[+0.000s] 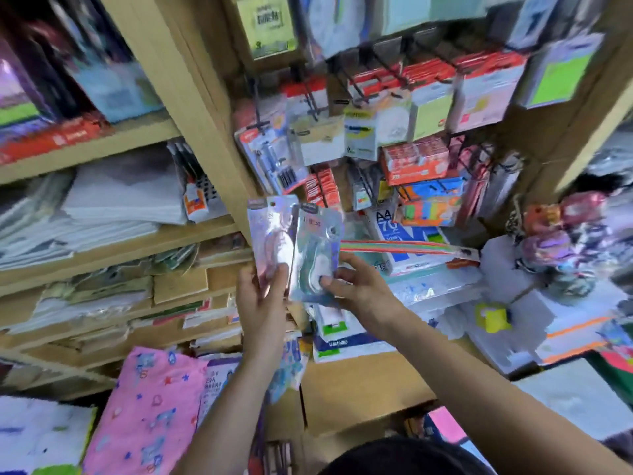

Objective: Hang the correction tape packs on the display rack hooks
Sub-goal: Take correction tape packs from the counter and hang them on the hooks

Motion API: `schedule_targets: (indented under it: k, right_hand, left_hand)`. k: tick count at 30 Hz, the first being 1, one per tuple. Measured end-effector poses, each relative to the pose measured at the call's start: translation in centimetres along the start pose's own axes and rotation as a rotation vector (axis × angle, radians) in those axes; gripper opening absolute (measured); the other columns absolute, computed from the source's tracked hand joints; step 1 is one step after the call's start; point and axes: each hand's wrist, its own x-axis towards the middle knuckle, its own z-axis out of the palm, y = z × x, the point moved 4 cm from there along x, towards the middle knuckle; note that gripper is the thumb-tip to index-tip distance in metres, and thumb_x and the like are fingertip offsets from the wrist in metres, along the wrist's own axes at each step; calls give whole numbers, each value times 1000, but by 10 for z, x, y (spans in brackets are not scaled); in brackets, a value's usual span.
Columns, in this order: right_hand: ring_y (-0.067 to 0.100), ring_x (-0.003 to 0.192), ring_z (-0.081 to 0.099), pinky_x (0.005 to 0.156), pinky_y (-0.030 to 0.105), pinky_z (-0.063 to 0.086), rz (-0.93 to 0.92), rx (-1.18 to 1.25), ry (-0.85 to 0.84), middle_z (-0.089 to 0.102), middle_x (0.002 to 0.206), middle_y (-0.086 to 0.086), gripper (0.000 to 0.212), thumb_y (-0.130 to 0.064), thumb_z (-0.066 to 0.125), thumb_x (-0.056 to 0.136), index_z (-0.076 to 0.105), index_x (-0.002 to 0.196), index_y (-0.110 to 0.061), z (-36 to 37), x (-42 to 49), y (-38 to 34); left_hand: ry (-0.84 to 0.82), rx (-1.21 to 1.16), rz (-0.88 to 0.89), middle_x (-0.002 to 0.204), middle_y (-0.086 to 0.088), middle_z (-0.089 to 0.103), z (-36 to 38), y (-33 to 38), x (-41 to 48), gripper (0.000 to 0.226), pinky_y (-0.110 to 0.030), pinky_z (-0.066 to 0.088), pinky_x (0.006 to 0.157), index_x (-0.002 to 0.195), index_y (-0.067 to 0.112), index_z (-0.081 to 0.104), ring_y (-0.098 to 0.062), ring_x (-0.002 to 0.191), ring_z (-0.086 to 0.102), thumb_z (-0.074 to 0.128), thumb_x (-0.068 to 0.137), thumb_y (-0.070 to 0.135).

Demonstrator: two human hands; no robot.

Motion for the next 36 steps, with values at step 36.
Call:
schedule_targets:
  k: [36]
  right_hand:
    - [-6,95,61,80,14,47,-1100,-677,30,58,109,-16,62,-9,66,93,41,147,-25,115,47,-421]
  left_hand:
    - [335,132,1211,96,2,60,6,424,177,40,-35,45,76,112,9,58,-13,84,56,68,91,41]
